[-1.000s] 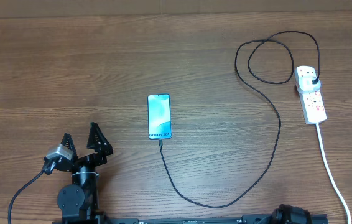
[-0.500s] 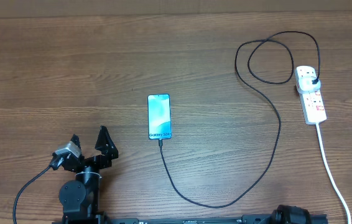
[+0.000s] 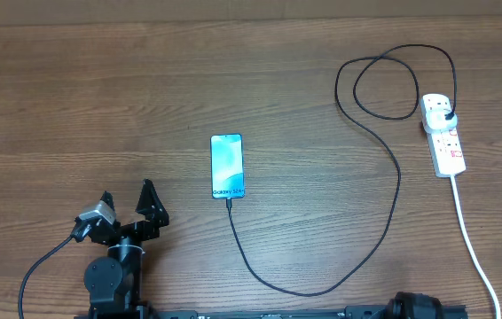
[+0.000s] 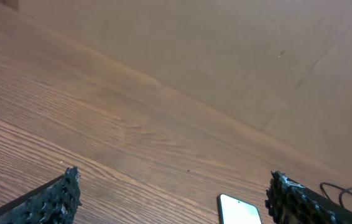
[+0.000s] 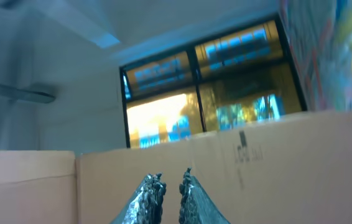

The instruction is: Plug charger to phone and switch on socket

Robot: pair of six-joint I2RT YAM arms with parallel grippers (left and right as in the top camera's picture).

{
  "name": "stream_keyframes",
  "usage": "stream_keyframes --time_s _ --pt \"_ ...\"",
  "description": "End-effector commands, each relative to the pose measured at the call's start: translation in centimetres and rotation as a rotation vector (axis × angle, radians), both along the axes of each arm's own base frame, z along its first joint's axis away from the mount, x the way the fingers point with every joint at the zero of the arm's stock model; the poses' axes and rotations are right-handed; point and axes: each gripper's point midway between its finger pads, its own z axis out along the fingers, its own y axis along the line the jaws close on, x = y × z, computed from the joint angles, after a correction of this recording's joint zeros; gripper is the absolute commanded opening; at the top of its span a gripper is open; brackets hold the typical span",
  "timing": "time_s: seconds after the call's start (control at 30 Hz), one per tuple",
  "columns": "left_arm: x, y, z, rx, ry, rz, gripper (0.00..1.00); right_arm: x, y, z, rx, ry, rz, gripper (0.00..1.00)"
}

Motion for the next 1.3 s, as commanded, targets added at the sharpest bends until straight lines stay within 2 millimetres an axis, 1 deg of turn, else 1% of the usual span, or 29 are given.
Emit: stream_keyframes --time_s 0.0,0.13,0.27,0.4,0.47,0.67,0.8,0.93,1.17,1.27 --pt "0.0 -0.2 0.0 0.016 -0.002 -0.012 1.00 -5.6 0.8 -0.5 -0.077 -0.138 -0.058 0.14" --pt "0.0 -0.2 0.0 0.016 -0.002 -0.012 0.99 -8.6 1.2 -1.0 -0.088 -0.202 -0.054 0.15" --pt "0.0 -0.2 0.0 0.016 -0.002 -0.012 1.00 -10.9 1.2 -1.5 -0.143 -0.268 -0.110 0.22" --pt "0.0 -0.2 0.0 0.016 -0.002 -0.012 1.00 -13.2 0.4 -2.0 -0.128 -0.327 -0.190 0.23" --pt "0.0 -0.2 0.0 0.016 -0.002 -0.012 0.99 -14.4 0.3 -2.4 -0.113 -0.352 -0.206 0.21" --pt "0.0 -0.2 0.0 0.016 -0.002 -0.012 0.99 -18.4 0.8 -4.8 -0.115 -0.447 -0.210 0.21" --pt "0.0 -0.2 0.0 0.018 -0.002 -0.013 1.00 -20.5 0.0 -6.5 -0.068 -0.490 -0.243 0.22" --pt "0.0 -0.2 0.0 0.018 -0.002 -0.013 1.00 -21.2 -1.1 -7.2 -0.037 -0.502 -0.236 0.22" --pt "0.0 -0.2 0.0 0.018 -0.003 -0.013 1.00 -21.5 -3.1 -7.3 -0.016 -0.502 -0.154 0.23" --pt "0.0 -0.2 0.0 0.018 -0.002 -0.013 1.00 -21.7 -4.2 -7.3 -0.005 -0.503 -0.112 0.28"
